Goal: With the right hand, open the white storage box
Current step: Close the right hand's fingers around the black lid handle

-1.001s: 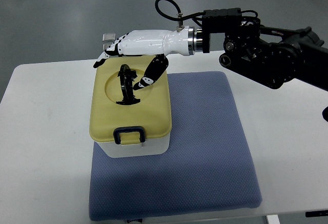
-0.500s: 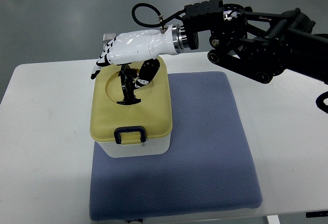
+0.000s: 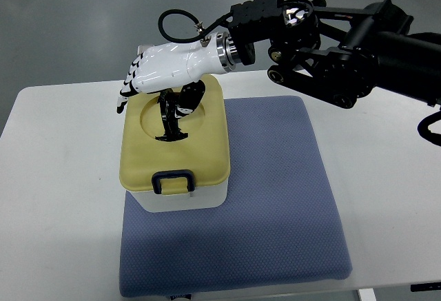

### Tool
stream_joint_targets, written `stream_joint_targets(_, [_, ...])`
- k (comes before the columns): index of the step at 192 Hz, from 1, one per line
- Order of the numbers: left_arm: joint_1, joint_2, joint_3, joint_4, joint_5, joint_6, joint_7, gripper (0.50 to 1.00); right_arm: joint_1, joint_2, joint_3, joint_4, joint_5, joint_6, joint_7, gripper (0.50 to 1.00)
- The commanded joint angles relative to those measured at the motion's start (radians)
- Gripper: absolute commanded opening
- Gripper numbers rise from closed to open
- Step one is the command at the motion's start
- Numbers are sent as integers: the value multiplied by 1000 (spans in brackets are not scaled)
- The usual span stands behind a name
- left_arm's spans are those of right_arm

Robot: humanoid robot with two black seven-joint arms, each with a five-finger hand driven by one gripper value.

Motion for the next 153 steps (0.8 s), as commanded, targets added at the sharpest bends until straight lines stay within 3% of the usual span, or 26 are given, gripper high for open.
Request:
stream_joint_targets(1, [-1, 0, 0, 1, -1, 0, 0, 1000, 18, 8, -32, -8, -9, -9, 0, 807])
stream_joint_targets(100, [-1, 0, 0, 2, -1, 0, 0, 1000, 32, 14, -47, -22, -86, -15, 0, 803])
stream_joint_targets(153, [-1, 0, 0, 2, -1, 0, 0, 1000, 63, 16, -101, -22, -86, -16, 0, 766])
